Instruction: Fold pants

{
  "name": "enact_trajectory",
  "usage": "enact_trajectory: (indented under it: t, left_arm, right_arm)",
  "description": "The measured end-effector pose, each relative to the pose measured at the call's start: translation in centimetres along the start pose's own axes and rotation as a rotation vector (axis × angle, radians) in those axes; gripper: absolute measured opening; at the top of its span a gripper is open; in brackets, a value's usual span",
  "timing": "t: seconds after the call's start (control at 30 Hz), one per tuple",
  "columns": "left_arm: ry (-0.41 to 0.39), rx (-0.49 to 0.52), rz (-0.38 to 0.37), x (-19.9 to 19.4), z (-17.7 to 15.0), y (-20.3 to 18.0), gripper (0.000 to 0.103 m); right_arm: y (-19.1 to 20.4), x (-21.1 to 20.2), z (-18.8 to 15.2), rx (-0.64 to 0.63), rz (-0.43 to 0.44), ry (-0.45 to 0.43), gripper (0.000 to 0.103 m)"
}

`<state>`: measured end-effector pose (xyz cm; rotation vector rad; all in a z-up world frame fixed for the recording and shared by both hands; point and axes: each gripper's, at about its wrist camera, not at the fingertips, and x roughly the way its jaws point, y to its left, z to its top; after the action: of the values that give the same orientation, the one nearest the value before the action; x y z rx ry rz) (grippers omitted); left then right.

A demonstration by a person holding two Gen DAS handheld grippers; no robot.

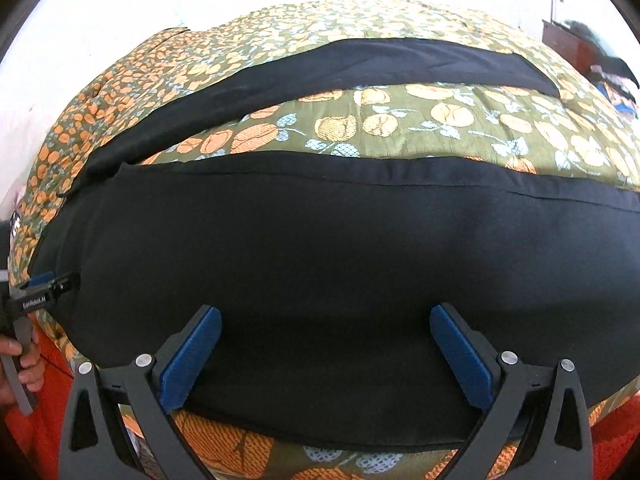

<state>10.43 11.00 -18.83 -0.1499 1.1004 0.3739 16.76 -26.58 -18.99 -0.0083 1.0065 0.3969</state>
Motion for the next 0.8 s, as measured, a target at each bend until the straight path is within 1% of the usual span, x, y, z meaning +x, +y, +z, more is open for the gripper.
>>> enact_trajectory:
  t: [0.13,0.2,0.23,0.27,0.37,0.47,0.57,0.63,0.67,0.77,0.8]
  left_arm:
    - [0.019,-0.005,-0.011,-0.2,0.3,0.3,0.103]
    - [0.019,-0.012,-0.011,-0.5,0.4,0.3,0.102]
    - [0.014,-0.014,-0.010,-0.7,0.5,0.4,0.102]
    - [0.005,-0.016,-0.010,-0.9,0.5,0.4,0.102]
    - [-0.019,-0.012,-0.032,-1.5,0.6,0.2,0.102]
    - [-0.041,-0.008,-0.041,-2.0,0.7,0.0,0.102]
    - [-0.061,0.007,-0.039,-2.5,0.7,-0.3,0.102]
    - [-0.068,0.019,-0.037,-3.0,0.7,-0.5,0.102]
    - [-0.072,0.027,-0.038,-3.3,0.8,-0.6,0.102]
    - [-0.088,0.039,-0.059,-4.3,2.1,-0.4,0.102]
    - [-0.096,0.033,-0.071,-4.5,3.1,-0.3,0.102]
  right_arm:
    - [-0.9,-0.5,0.0,0.031,0.058,-0.023,0.103]
    - [-1.3,-0.8,0.4,0.044,0.074,-0.001,0.103]
    - [-1.1,-1.0,0.7,0.035,0.061,0.023,0.103]
    - [-1.0,-1.3,0.9,0.025,0.045,0.026,0.103]
    - [-0.5,-2.2,0.8,0.004,0.017,0.006,0.103]
    - [-0.4,-2.8,0.8,0.006,0.042,-0.005,0.103]
    - [-0.6,-3.7,1.2,0.029,0.064,-0.054,0.103]
    - [-0.6,-4.0,1.4,0.040,0.061,-0.063,0.103]
    - [-0.6,-3.9,1.6,0.038,0.043,-0.056,0.103]
    - [-0.2,-4.0,1.9,-0.002,-0.001,-0.048,0.103]
    - [0.0,-4.1,2.4,-0.006,0.013,-0.048,0.103]
